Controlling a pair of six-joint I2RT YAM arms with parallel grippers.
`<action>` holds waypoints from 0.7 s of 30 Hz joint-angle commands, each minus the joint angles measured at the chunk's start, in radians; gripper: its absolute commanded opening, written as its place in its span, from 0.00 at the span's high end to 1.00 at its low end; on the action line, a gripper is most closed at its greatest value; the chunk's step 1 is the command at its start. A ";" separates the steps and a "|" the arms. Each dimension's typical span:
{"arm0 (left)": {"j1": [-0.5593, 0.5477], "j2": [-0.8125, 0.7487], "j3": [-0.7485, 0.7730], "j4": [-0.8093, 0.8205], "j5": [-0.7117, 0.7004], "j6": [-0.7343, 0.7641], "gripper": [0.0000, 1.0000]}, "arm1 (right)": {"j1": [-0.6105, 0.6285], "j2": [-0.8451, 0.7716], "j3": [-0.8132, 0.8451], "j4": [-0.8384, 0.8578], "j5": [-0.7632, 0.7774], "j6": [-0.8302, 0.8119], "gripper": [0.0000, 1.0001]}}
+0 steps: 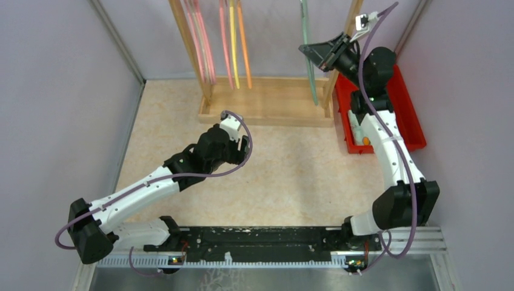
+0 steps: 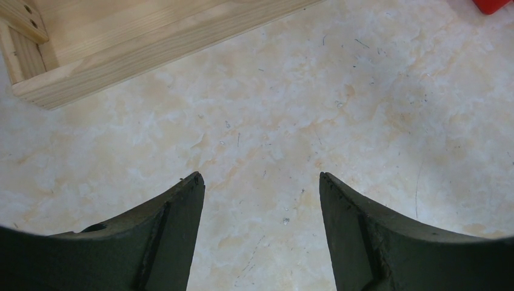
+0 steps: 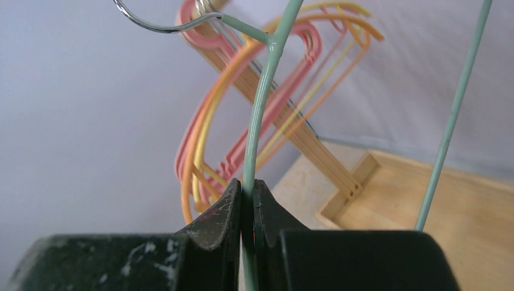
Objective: Organize the hangers
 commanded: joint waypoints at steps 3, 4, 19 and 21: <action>-0.003 -0.017 0.007 0.017 -0.003 -0.009 0.25 | -0.042 0.065 0.171 0.326 0.036 0.245 0.99; -0.003 -0.015 0.011 0.013 -0.001 -0.010 0.25 | -0.044 0.087 0.187 0.329 0.059 0.266 0.99; -0.004 -0.038 0.071 -0.043 -0.011 -0.013 0.25 | -0.064 0.301 0.304 0.431 0.154 0.712 1.00; -0.005 -0.038 0.069 -0.044 -0.013 -0.014 0.25 | -0.064 0.300 0.309 0.386 0.155 0.697 1.00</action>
